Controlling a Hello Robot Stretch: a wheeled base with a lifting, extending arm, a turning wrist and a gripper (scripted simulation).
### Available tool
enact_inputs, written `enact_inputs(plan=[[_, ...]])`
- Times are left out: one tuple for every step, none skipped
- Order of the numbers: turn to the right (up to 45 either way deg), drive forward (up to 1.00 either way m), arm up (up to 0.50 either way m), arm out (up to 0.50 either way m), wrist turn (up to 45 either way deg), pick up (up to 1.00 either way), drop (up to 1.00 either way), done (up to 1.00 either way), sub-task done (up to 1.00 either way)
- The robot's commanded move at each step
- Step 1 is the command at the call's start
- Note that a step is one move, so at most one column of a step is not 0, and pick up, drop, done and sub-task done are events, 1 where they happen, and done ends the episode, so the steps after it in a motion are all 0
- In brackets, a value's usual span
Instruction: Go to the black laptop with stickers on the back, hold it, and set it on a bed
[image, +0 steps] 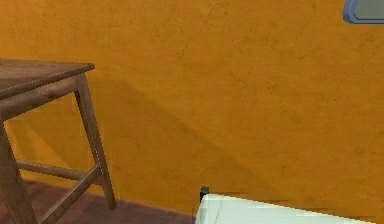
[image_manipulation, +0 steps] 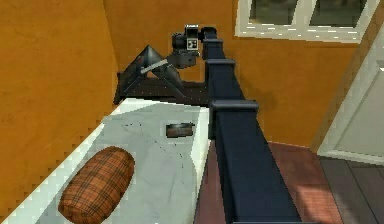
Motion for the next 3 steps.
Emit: enact_inputs(plan=[[0.0,0.0,0.0,0.0,-45.0,0.0,0.0,0.0,0.0],[0.0,0.0,0.0,0.0,-9.0,0.0,0.0,0.0,0.0],[0.0,0.0,-0.4,0.0,0.0,0.0,0.0,0.0,0.0]])
